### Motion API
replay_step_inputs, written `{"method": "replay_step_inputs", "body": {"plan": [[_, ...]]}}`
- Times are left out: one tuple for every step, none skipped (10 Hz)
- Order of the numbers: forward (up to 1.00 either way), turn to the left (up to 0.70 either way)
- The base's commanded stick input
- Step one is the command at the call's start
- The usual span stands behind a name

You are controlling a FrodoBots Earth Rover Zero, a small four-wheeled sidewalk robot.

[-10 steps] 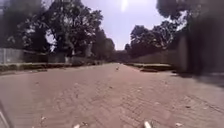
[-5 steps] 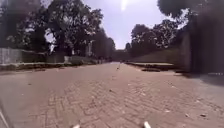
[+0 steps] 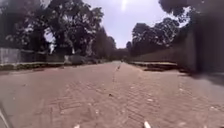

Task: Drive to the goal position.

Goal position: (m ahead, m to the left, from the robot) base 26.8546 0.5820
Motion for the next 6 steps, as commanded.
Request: {"method": "replay_step_inputs", "body": {"plan": [[0.70, 0.00], [0.70, 0.00], [0.70, -0.35], [0.70, -0.35], [0.70, -0.35], [0.70, -0.35]]}}
